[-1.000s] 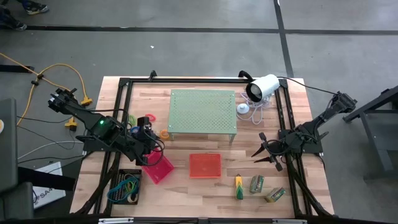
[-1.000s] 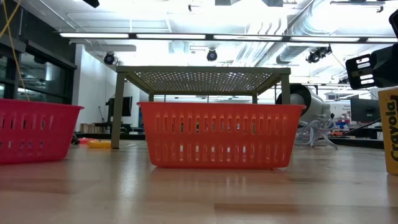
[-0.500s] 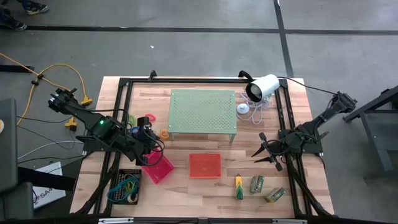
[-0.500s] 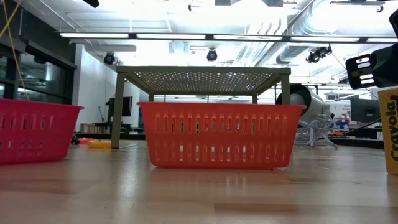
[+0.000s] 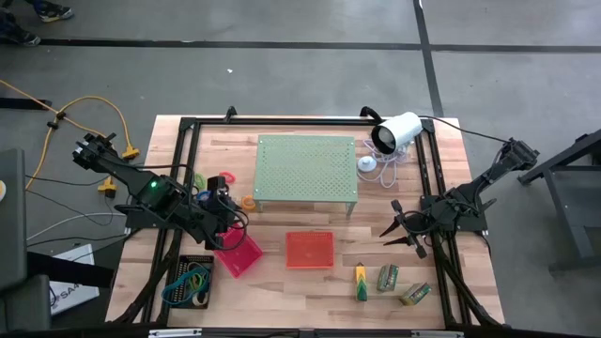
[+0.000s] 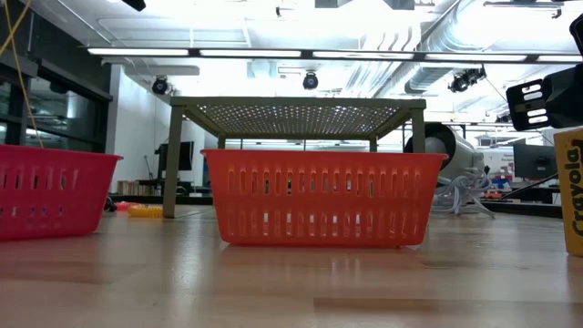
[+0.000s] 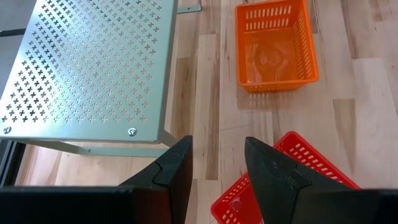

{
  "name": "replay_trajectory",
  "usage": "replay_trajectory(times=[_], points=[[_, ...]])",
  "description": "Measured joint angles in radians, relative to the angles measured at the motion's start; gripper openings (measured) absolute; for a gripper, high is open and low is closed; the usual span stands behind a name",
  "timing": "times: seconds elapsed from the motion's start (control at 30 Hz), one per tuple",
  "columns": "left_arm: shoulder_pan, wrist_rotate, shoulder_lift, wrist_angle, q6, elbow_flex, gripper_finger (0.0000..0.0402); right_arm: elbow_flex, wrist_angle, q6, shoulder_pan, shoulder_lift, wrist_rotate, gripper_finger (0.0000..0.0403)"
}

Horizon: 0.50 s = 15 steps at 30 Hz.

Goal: Pick & Place Office Desk Supplies
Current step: Put the right crayon box into the orange bin

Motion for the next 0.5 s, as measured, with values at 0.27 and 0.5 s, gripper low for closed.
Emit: replay_trajectory(times=[0.27, 0.5], points=[[0.000, 0.000, 0.000, 0.000, 0.000, 0.000, 0.0138, 0.000, 0.052, 0.000, 0.000, 0.000, 0.001, 0.0106], [0.000, 0.000, 0.000, 0.000, 0.000, 0.000, 0.0138, 0.000, 0.196, 0.001, 0.000, 0.000, 0.001, 0.0106]])
